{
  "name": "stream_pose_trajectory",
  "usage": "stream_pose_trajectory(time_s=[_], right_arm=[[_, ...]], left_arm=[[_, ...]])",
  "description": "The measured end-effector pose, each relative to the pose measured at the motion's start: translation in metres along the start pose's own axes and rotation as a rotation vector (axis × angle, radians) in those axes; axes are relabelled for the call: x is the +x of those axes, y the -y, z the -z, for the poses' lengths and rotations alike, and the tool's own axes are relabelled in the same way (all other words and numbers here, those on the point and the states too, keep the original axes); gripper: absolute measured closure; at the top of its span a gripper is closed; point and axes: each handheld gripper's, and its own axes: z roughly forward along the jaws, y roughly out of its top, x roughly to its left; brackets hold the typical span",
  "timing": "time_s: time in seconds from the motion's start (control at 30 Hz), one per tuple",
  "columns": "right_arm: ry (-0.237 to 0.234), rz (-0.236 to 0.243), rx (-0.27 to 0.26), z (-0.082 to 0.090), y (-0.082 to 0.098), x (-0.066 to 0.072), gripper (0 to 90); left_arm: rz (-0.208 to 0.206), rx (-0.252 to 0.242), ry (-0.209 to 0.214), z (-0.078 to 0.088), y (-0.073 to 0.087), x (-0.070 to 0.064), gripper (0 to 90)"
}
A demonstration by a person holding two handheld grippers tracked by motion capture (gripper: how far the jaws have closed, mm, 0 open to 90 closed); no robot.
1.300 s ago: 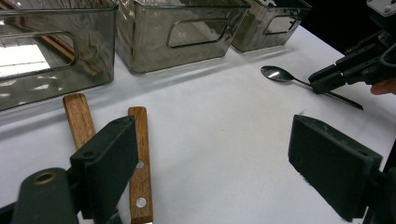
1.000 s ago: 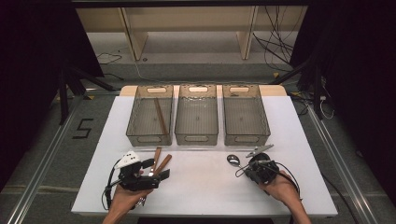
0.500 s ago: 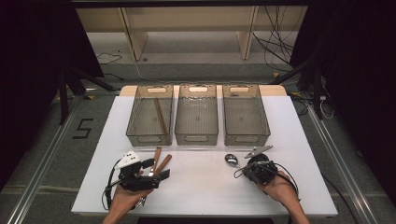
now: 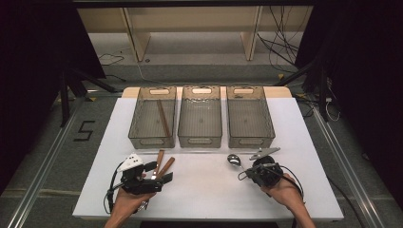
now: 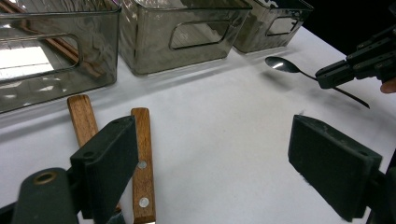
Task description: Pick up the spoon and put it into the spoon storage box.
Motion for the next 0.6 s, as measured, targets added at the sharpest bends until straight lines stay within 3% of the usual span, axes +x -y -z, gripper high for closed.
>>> stream_pose_trajectory(time_s=[0.23, 0.6], right_arm=[[-0.006, -0.019, -0.009, 0.002, -0.0002, 0.0002, 85.4], [-0.003, -0.004, -0.019, 0.0035, -0.0034, 0.002, 85.4]], left_arm=[[0.001, 0.003, 0.0, 0.0, 0.0001, 0.0008, 15.9], [0.002, -0.001, 0.0, 0.0004, -0.0001, 0.0008, 15.9]])
